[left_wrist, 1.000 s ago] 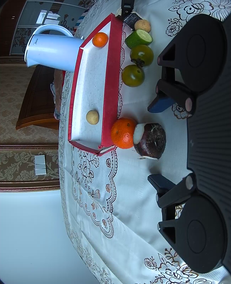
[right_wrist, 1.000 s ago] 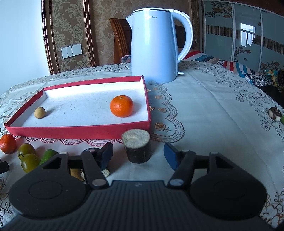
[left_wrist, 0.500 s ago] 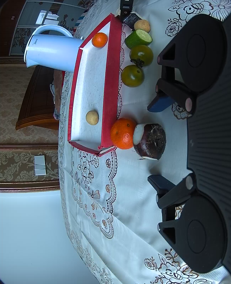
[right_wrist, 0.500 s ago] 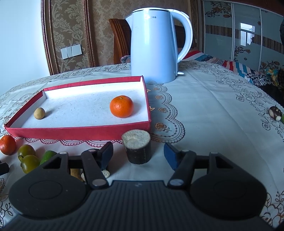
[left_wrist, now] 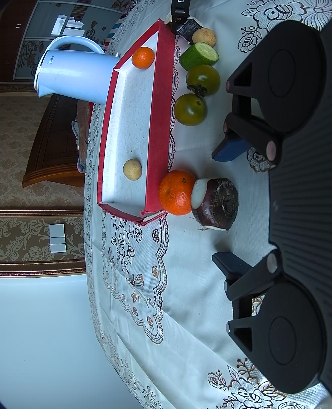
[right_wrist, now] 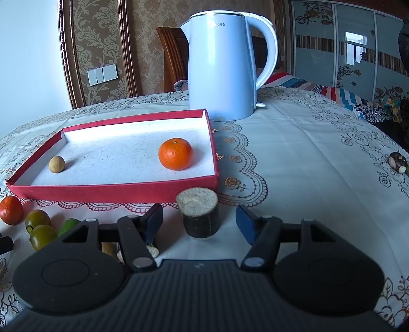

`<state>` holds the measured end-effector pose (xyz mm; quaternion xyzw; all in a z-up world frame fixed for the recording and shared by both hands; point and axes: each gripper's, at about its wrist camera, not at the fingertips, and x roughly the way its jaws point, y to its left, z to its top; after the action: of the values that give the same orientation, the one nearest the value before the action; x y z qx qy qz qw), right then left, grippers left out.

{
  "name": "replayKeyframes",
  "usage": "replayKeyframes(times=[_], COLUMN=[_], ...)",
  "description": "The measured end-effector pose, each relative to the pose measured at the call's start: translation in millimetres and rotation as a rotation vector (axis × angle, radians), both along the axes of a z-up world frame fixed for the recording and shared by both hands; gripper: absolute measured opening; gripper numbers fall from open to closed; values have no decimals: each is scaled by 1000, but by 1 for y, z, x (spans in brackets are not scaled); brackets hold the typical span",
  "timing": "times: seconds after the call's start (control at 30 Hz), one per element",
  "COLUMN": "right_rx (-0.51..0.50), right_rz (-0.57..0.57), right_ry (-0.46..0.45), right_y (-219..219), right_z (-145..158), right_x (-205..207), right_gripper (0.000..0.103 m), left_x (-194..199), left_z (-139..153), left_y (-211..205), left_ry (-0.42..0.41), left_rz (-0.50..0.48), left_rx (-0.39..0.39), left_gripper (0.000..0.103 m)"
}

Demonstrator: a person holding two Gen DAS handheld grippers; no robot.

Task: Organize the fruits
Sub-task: 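Move right gripper to the bark-covered cylinder while left gripper hovers over the purple fruit, then close right gripper on the bark cylinder while left gripper closes on the dark purple fruit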

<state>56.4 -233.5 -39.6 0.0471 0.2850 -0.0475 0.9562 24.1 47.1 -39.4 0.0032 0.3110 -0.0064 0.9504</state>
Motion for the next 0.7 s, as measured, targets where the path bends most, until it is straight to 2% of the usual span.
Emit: replayKeyframes(times=[0.17, 0.3, 0.37, 0.43, 0.57, 0.63, 0.7], right_rx=[-5, -8, -1, 10, 18, 15, 18], right_rz=[2, 9, 10, 13, 14, 13, 13], right_ry=[0, 2, 6, 20, 18, 17, 15], right_y=[1, 2, 1, -1, -2, -1, -2], right_z=[0, -1, -2, -3, -4, -4, -4], right_x=[1, 3, 3, 5, 5, 5, 5], right_gripper=[60, 48, 37, 36, 32, 32, 32], left_x=[0, -1, -2, -4, -5, -6, -7], left_z=[0, 0, 1, 1, 2, 2, 3], left_y=[0, 0, 1, 1, 1, 4, 7], left_ry=[0, -5, -11, -15, -20, -23, -26], left_rz=[0, 2, -1, -1, -7, -3, -8], left_rx=[-1, -5, -13, -14, -12, -26, -44], left_gripper=[78, 77, 76, 66, 54, 43, 41])
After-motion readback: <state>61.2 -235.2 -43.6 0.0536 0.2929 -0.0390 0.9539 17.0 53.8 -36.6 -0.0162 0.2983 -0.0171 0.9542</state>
